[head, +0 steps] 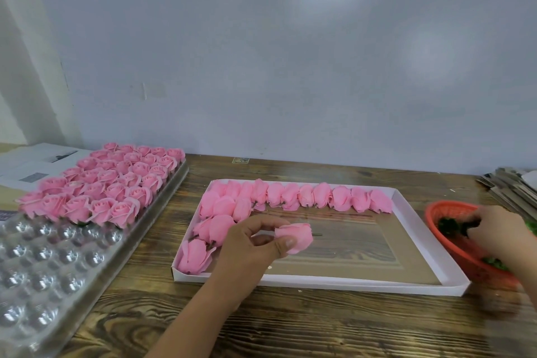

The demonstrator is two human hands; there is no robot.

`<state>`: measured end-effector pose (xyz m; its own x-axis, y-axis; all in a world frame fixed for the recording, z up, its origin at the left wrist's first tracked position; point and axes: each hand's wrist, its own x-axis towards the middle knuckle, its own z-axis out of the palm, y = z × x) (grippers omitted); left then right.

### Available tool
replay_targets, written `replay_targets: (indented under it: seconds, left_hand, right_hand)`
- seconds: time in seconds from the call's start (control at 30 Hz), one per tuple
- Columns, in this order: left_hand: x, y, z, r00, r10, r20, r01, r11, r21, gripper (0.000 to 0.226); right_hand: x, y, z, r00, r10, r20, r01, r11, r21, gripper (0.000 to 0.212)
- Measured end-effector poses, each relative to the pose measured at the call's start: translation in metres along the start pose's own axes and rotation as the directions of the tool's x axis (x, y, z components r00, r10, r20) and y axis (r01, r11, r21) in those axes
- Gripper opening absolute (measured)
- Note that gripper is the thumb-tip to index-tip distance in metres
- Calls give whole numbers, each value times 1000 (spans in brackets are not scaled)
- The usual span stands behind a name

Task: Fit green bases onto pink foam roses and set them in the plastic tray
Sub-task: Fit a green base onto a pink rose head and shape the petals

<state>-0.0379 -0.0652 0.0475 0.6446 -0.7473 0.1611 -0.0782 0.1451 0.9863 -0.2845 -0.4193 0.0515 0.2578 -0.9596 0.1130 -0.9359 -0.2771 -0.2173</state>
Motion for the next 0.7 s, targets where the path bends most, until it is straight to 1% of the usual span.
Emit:
replay_targets:
  seconds: [0.1, 0.23, 0.3, 0.37, 0.43, 0.5, 0.6, 0.63, 0.7]
  left_hand:
    - [0, 0, 0, 1000, -2, 1, 2, 1000, -10, 24]
    - [-1, 1, 1, 1000, 6, -1, -6, 1000, -12, 25]
    - [-1, 1, 1, 1000, 9, -3, -9, 1000, -17, 25]
    - [-1, 1, 1, 1000, 8, -4, -8, 1000, -18, 25]
    - [0, 1, 1, 1000, 6, -2, -6, 1000, -15, 27]
    - [0, 1, 1, 1000, 7, -1, -7, 1000, -15, 27]
    - [-1, 2, 1, 1000, 15, -5, -15, 1000, -7, 27]
    - [-1, 2, 1, 1000, 16, -7, -16, 1000, -3, 27]
    - [-1, 2, 1, 1000, 14, -3, -14, 1000, 1, 28]
  right_hand:
    - [-2, -1, 0, 998, 57, 14, -56, 997, -62, 14]
    - [-7, -1, 1, 996, 92, 16, -91, 992, -83, 15]
    - [-8, 0, 2, 994, 105, 8, -104, 990, -95, 19]
    - [-8, 3, 3, 994, 105, -22, -106, 991, -84, 30]
    - [-7, 7, 4, 994, 71, -79, -75, 996, -50, 38]
    - [-6, 11, 5, 994, 49, -101, -51, 999, -15, 41]
    - [1, 18, 8, 997, 75, -35, -78, 994, -79, 49]
    - [4, 21, 9, 996, 80, -27, -82, 992, -98, 50]
    - [9, 24, 10, 998, 66, -25, -68, 991, -117, 44]
